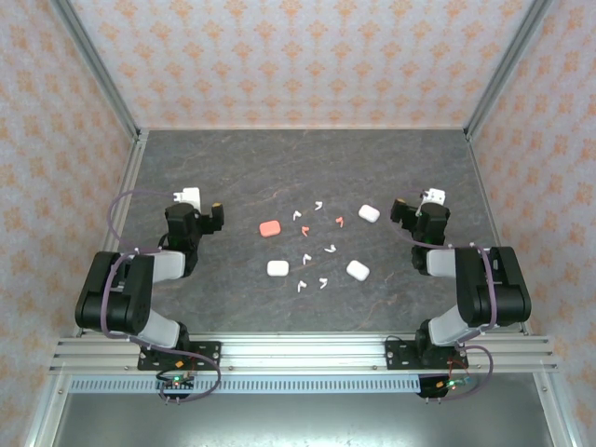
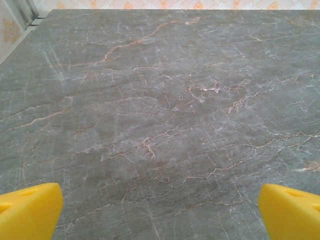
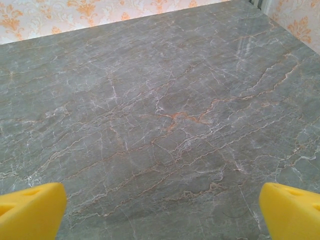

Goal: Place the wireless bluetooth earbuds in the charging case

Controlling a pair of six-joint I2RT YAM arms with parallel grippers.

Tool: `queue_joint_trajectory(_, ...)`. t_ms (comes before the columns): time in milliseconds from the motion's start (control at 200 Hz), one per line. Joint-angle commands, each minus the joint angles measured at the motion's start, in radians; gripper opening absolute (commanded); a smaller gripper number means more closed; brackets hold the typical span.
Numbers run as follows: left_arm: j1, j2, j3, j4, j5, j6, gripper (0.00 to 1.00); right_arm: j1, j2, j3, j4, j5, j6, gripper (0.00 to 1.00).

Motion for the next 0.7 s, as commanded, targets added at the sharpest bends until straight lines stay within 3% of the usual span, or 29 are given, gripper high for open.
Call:
queue_joint_trajectory(0, -0.008, -0.107, 0.049, -0.125, -0.054, -0.012, 1.0, 0.001, -0.064, 0.041, -0.105, -0.043, -0.012, 0.99)
queue_joint_trajectory(155, -0.009, -0.264, 0.108, -0.337, -0.114, -0.138, 1.0, 0.003, -0.22, 0.141, -0.386, -0.108, -0.011, 0.99)
queue_joint_trajectory(280, -0.011, -0.331, 0.246, -0.638, -0.056, -0.276, 1.0, 0.042, -0.328, 0.243, -0.614, -0.177, 0.009, 0.99)
queue_joint_trajectory(370, -0.011, -0.367, 0.3, -0.758, 0.017, -0.366, 1.0, 0.101, -0.366, 0.319, -0.746, -0.248, 0.028, 0.99)
queue_joint_trajectory(500, -0.013, -0.411, 0.308, -0.841, 0.115, -0.478, 1.0, 0.231, -0.341, 0.397, -0.827, -0.316, 0.073, 0.99)
queue_joint_trajectory(696, -0.014, -0.449, 0.287, -0.903, 0.155, -0.546, 1.0, 0.472, -0.128, 0.558, -0.903, -0.312, 0.04, 0.99)
